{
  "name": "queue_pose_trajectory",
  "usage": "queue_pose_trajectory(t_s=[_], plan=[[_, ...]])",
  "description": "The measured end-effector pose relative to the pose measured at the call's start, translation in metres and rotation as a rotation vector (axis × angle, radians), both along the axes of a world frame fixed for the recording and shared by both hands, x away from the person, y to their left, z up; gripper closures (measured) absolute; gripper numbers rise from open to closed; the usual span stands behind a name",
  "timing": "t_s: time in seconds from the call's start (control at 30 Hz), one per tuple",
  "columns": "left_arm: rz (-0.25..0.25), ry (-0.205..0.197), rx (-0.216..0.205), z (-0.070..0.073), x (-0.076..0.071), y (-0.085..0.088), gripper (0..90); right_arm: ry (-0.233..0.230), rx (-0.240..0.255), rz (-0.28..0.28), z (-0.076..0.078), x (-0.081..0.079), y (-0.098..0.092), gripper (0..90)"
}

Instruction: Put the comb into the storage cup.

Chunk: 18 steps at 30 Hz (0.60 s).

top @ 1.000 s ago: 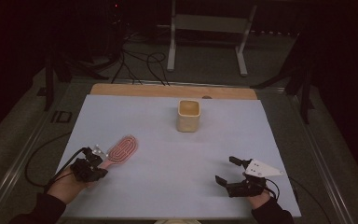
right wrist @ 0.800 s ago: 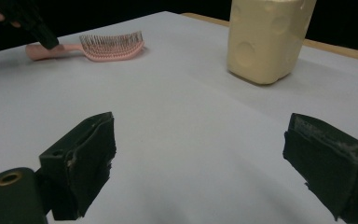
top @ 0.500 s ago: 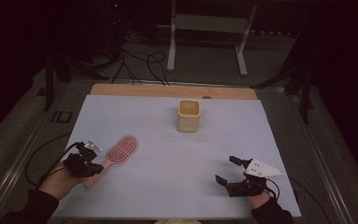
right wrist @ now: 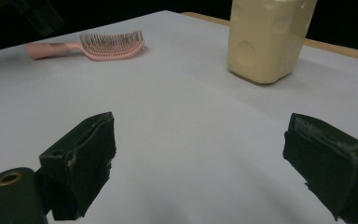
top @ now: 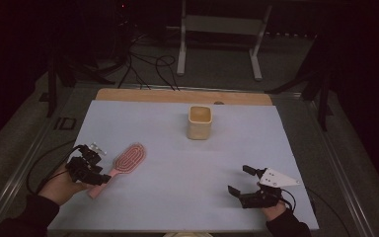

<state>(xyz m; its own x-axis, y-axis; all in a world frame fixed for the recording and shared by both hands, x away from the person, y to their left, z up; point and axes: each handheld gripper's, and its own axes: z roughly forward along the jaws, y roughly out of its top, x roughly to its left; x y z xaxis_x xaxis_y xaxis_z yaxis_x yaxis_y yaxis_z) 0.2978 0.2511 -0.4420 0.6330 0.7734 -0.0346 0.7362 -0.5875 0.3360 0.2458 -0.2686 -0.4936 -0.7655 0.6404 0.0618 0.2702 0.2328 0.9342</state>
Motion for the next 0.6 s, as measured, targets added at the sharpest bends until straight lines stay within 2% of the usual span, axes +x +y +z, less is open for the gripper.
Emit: queue_pose_trajectory(t_s=[0.13,0.33,0.43,0.5,0.6], plan=[[0.011,-0.004,-0.002,0.0,0.002,-0.001,43.6,0.004,-0.004,0.0,0.0,-0.001,0.0,8.9],[0.031,-0.008,0.006,0.001,0.006,-0.005,19.5,0.0,-0.007,0.003,0.0,-0.001,0.0,8.9],[0.015,0.018,-0.01,0.0,0.008,-0.007,12.5,0.004,-0.003,0.001,0.0,0.0,0.0,8.9],[-0.011,0.043,-0.019,-0.001,0.01,-0.007,1.7,0.001,-0.007,0.004,0.0,-0.001,0.0,8.9],[-0.009,0.048,-0.005,-0.005,0.012,-0.01,1.2,0.003,-0.002,0.002,0.0,0.0,0.0,8.9]])
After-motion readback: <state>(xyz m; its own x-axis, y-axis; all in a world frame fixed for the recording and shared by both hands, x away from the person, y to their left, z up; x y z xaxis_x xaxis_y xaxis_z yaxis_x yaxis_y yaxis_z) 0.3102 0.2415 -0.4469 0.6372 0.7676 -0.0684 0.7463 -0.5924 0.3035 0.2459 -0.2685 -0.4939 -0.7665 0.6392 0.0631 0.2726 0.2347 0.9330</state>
